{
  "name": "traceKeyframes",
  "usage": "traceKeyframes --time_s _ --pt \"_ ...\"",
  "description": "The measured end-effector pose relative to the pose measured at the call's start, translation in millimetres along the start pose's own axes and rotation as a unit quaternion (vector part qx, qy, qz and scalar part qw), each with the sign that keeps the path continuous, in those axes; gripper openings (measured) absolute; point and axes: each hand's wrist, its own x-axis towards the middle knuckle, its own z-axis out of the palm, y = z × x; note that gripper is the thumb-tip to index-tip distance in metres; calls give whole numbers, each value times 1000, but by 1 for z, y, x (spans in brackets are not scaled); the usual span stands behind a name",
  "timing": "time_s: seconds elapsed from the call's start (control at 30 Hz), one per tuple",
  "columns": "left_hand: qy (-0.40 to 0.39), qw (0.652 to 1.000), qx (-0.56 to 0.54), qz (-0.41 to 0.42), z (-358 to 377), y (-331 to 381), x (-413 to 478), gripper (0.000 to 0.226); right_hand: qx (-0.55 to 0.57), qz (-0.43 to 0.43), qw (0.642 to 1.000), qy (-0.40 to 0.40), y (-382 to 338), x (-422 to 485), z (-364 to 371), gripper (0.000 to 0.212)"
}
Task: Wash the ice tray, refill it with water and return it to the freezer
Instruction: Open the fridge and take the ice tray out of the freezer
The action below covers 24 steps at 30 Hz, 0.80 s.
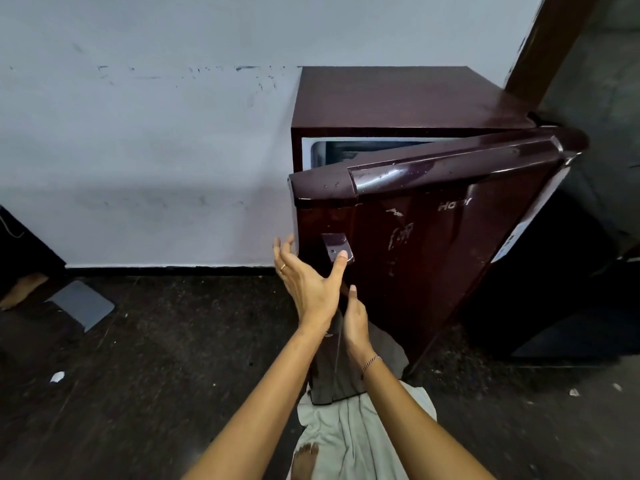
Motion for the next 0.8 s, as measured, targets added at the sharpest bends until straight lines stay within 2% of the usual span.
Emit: traceKeyframes --time_s 0.07,0.13,0.23,0.3,0.37,0.53,0.67,0.8 --pt "-57 997 -52 28 -5 3 -9 99 11 -48 999 21 -7 -26 -15 63" --pt "-101 990 -85 53 -10 9 -22 103 15 -118 991 55 -17 -51 -29 36" --pt "-81 989 -108 53 -17 14 -40 92 -29 -251 961 109 -41 -80 -44 15" --pt "-51 992 -114 37 -24 14 -49 85 -36 -317 937 146 -53 -92 -53 14" --pt "-43 993 -103 40 -30 17 -59 80 -48 -373 909 180 -68 -104 -61 22" --pt "-45 995 -65 63 -36 26 -98 64 -153 -483 842 188 -101 -151 -75 38" --pt "-59 990 -78 98 -36 33 -125 57 -300 -491 790 213 -110 -184 -84 38" --pt "-71 981 -113 138 -34 47 -150 40 -353 -460 760 294 -113 -206 -107 31"
